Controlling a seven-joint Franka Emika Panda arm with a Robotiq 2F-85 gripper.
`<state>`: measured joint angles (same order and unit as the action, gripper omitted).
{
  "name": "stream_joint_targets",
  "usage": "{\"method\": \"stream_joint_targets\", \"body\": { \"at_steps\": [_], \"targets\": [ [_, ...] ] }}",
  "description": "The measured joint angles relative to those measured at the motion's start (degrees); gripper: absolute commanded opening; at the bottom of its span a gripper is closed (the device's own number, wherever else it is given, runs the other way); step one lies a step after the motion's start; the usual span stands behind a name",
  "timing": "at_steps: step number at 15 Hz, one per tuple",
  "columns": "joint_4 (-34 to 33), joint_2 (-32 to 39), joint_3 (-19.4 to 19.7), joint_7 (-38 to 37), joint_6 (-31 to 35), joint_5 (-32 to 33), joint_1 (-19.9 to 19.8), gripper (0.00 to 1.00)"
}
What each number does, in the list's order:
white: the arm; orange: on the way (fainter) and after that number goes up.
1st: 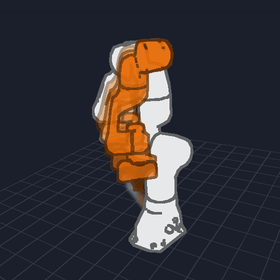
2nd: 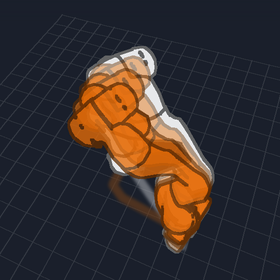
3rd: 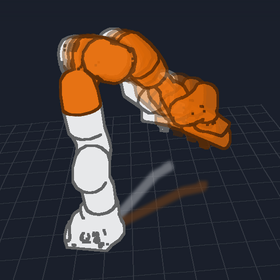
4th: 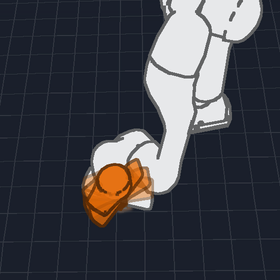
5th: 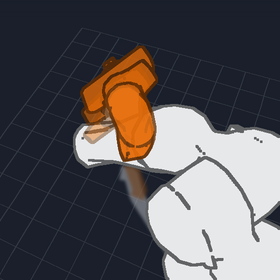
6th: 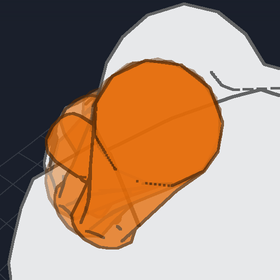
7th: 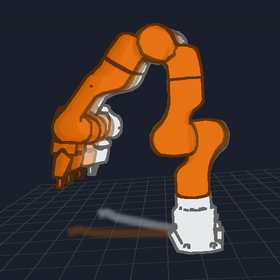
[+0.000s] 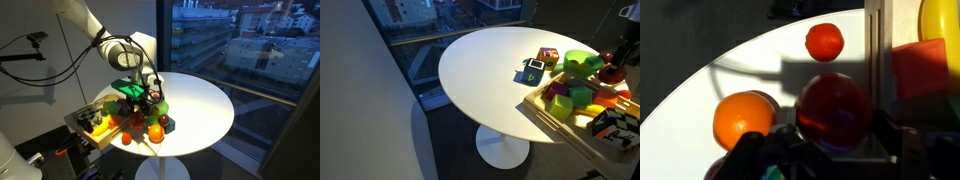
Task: Remove the plastic apple from the crate and put it on the table
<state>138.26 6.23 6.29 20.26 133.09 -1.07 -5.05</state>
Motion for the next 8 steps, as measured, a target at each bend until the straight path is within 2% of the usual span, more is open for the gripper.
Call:
{"method": "stream_joint_targets", "body": {
  "at_steps": [8],
  "targets": [
    [0.1,3.6,-0.1,0.0,6.7,0.4,-0.1,0.52]
  ]
}}
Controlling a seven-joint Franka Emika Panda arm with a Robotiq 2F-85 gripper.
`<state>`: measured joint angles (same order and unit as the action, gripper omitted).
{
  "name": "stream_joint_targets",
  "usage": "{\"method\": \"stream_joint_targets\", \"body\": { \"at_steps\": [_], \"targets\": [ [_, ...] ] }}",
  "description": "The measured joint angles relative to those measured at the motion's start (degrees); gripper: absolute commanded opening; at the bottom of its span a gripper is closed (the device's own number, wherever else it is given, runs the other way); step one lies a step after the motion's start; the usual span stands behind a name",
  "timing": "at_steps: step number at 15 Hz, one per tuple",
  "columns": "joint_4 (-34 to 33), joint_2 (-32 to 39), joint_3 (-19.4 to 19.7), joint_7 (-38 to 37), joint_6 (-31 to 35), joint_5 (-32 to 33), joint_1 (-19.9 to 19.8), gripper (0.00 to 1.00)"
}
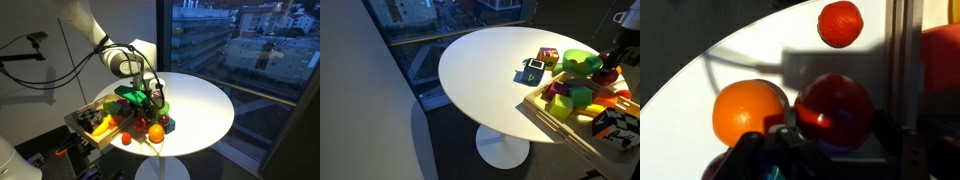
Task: Remove the plastic apple from the crate and put it on the table
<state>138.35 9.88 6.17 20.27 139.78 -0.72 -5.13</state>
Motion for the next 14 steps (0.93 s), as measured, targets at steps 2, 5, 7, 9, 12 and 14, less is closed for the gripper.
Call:
{"method": "stream_joint_targets", "body": {
  "at_steps": [2,5,7,9,12,14],
  "targets": [
    [0.1,0.4,0.0,0.0,1.0,0.3,0.0,0.52],
    [0.3,0.7,-0.1,0.0,1.4,0.4,0.0,0.94],
    [0.4,0.8,-0.2,0.0,1.4,0.4,0.0,1.00],
    [0.6,0.8,-0.3,0.0,1.4,0.7,0.0,1.00],
    [0.7,0.8,-0.4,0.0,1.4,1.2,0.0,1.00],
    [0.9,0.7,-0.4,0.0,1.3,1.5,0.0,1.00]
  ]
}}
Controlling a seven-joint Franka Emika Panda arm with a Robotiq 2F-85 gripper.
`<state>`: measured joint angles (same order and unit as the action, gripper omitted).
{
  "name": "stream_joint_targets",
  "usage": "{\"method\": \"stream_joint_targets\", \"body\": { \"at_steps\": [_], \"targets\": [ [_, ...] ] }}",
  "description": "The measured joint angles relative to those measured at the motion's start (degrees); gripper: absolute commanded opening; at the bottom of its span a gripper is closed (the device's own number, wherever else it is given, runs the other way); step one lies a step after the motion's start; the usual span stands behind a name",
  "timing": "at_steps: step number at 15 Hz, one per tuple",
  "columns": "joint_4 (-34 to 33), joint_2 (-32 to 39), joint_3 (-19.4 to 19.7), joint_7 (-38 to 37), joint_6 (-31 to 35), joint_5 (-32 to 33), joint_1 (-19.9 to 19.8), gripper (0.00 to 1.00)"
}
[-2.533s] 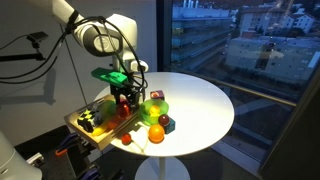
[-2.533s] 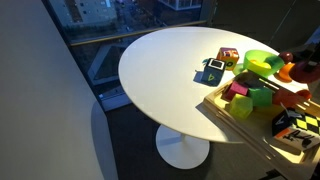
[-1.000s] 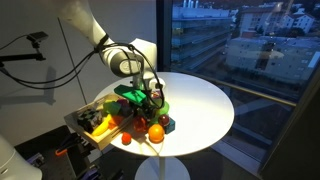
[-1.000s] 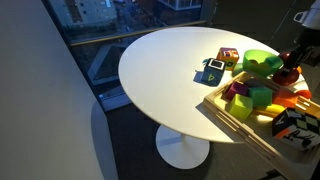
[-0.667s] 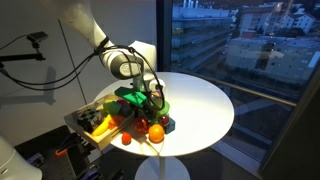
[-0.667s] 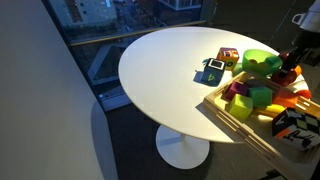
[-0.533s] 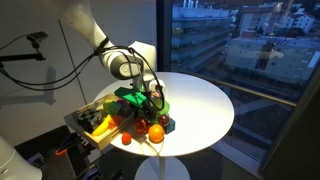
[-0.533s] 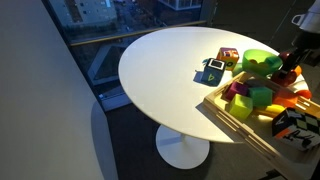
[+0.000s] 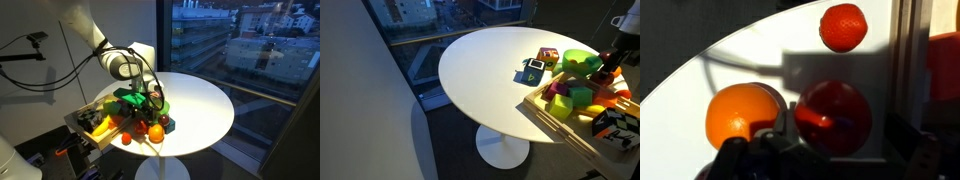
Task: Remove the plastic apple from the crate and put it on the table
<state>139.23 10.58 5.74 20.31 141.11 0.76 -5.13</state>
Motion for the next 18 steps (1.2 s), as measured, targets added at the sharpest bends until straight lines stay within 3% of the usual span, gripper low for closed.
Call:
{"method": "stream_joint_targets", "body": {
  "at_steps": [7,18],
  "targets": [
    [0.9,-2.9,-0.7,0.0,-2.9,0.4,0.0,1.00],
    [5.2,-13.6,-2.4,-0.4,-5.5,1.1,1.7,1.00]
  ]
}}
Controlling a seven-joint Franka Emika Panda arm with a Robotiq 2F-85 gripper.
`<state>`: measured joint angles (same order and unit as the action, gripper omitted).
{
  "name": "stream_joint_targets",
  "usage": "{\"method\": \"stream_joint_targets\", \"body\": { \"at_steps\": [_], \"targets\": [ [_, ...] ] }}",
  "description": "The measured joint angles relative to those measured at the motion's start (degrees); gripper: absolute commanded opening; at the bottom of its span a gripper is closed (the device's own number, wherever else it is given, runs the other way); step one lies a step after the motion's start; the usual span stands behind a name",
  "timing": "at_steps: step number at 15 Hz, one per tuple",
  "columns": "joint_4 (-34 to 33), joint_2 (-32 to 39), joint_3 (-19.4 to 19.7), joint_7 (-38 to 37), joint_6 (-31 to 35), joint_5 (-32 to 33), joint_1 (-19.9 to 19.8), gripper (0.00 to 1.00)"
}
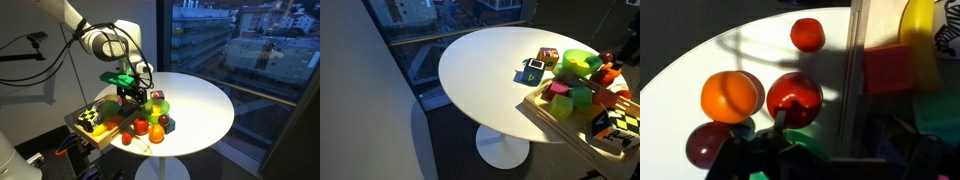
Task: Remove the plastic apple from the crate and put it on the table
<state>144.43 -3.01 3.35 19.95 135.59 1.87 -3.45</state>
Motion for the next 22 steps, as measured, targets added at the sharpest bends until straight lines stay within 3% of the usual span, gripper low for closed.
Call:
{"method": "stream_joint_targets", "body": {
  "at_steps": [15,22],
  "targets": [
    [-0.4,-15.1,-4.2,-10.1,-18.9,1.1,2.9,1.00],
    [-0.3,-21.2,-4.8,-11.7,-23.0,1.1,3.7,1.00]
  ]
}}
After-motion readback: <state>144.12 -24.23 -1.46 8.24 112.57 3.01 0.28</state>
